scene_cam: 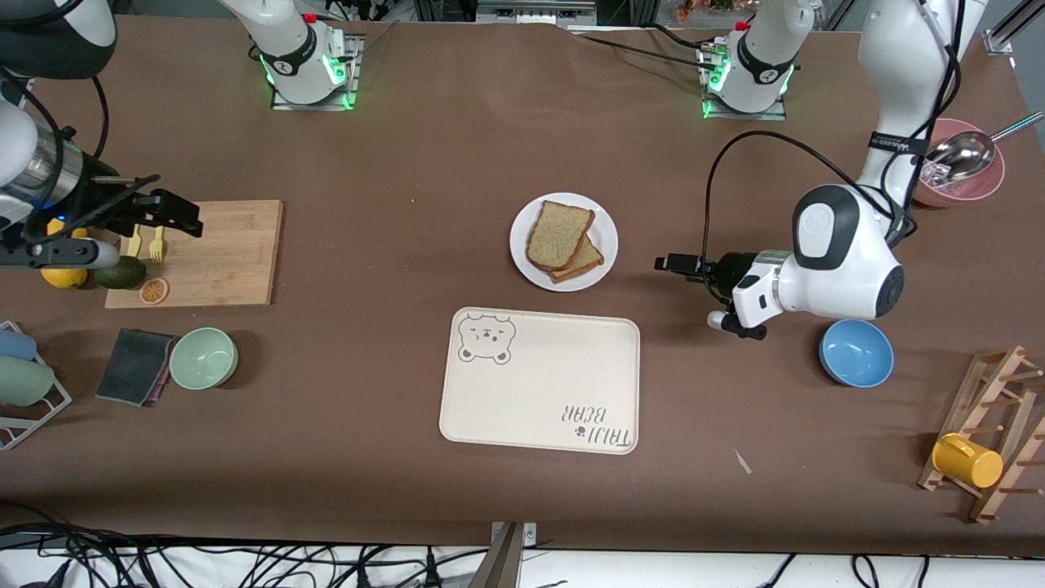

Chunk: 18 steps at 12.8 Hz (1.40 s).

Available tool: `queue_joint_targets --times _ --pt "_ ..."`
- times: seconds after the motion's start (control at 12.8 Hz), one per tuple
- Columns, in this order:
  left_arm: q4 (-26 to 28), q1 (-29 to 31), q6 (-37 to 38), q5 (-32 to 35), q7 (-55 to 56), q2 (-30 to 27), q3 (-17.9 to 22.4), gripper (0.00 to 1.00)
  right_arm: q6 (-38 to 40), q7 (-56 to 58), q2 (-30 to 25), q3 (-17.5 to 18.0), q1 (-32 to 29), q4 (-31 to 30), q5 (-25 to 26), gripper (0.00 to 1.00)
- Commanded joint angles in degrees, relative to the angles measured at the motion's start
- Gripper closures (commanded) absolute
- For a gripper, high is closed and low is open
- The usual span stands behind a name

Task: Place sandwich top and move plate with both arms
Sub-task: 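Grasp the white plate rim with the left gripper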

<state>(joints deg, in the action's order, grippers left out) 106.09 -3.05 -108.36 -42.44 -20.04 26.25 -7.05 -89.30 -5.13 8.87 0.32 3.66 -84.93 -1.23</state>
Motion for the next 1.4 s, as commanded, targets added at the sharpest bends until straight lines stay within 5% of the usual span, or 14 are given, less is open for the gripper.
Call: queue_joint_targets --times 0.0,0.55,1.01,1.33 --pt "3.5 1.8 -1.7 -8.2 -11.2 2.3 -0.2 0.00 0.7 -0.2 -1.6 -0.8 -0.8 -0.5 -0.3 0.00" --pt "9.7 2.6 -5.5 -22.4 -28.7 6.4 -0.4 0.02 0.3 0.0 -1.1 -0.8 -0.8 -0.3 0.2 0.00" --pt "13.6 1.7 -5.2 -22.8 -36.9 7.3 -2.6 0.27 -0.3 1.5 -1.0 -0.2 -0.4 -0.3 2.5 0.00" --pt "14.9 0.2 -6.2 -22.8 -37.7 7.5 -3.3 0.30 -0.5 1.5 -1.0 -0.1 -0.1 -0.2 2.8 0.00"
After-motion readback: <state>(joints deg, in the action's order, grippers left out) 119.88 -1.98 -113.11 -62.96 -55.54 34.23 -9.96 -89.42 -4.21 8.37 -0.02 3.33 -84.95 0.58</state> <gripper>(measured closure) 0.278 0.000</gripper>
